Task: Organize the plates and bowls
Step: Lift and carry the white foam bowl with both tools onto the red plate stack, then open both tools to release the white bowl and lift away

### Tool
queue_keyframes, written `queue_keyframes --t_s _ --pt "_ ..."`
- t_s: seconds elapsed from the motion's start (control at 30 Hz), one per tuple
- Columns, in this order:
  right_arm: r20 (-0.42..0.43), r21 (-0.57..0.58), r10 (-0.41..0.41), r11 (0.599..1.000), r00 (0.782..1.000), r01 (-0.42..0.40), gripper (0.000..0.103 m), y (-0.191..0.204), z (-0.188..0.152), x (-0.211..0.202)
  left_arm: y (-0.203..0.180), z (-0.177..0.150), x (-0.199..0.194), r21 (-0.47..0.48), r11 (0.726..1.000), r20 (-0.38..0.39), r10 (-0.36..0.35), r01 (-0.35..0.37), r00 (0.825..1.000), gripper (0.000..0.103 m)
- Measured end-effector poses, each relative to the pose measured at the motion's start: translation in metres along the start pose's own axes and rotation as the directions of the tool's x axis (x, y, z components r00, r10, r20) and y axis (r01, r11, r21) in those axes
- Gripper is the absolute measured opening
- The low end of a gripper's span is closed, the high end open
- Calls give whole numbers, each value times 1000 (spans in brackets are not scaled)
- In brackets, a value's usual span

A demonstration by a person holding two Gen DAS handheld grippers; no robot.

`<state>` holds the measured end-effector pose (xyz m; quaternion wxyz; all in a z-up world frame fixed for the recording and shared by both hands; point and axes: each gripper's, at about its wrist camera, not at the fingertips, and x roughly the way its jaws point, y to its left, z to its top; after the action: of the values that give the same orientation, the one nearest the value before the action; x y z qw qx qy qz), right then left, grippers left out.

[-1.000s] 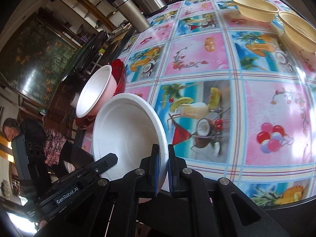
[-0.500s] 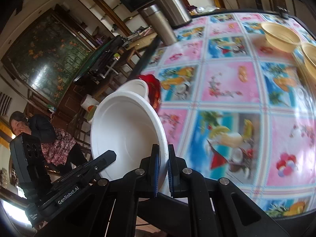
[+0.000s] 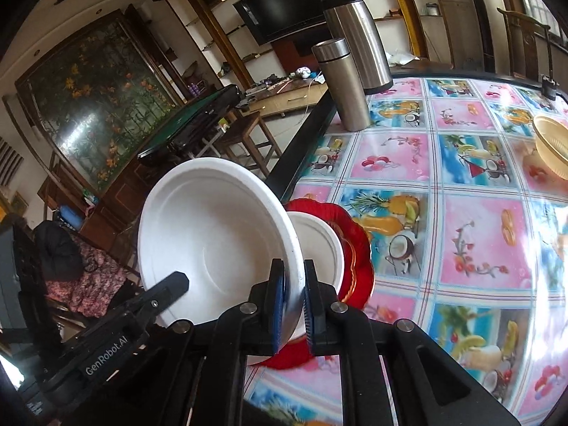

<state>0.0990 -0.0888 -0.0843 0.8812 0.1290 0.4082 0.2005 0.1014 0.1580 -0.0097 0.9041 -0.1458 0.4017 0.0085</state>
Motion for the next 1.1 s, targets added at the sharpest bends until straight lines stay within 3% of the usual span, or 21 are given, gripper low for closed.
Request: queue_keyframes --t_s 0.2,0.37,0.57,0.67,0.73,0.8,0.83,0.87,0.97,1.1 --pt "11 -44 -70 997 998 70 12 2 -4 37 14 -3 34 -13 999 -50 36 -36 998 9" --pt "25 -83 -135 987 991 137 12 -1 -13 57 14 -5 41 12 996 -20 87 -87 996 9" --pt "25 -79 -129 988 991 131 16 -11 -16 61 19 -8 42 6 996 -26 91 -91 995 9" --pt "47 -69 -104 992 993 108 28 -15 -14 48 27 -12 29 -34 996 -16 83 -84 996 9" --pt "142 -46 -51 997 989 58 37 -26 -13 23 33 -16 20 -54 996 -8 66 -67 998 9" --pt "239 4 -14 1000 971 14 72 -43 -16 -2 35 -28 5 -76 995 19 60 -58 998 10" --pt "267 28 5 1000 964 -13 76 -52 -16 -9 33 -33 2 -73 996 25 53 -51 998 12" --pt "266 44 14 999 964 -26 75 -58 -16 -10 28 -40 -1 -59 998 24 38 -37 999 12" --pt "229 85 -66 995 971 47 59 -64 -12 -5 20 -57 -7 -63 998 4 -30 30 1000 12" --pt "221 144 -218 971 951 190 59 -71 -11 0 1 -79 -28 37 999 30 -14 13 999 12"
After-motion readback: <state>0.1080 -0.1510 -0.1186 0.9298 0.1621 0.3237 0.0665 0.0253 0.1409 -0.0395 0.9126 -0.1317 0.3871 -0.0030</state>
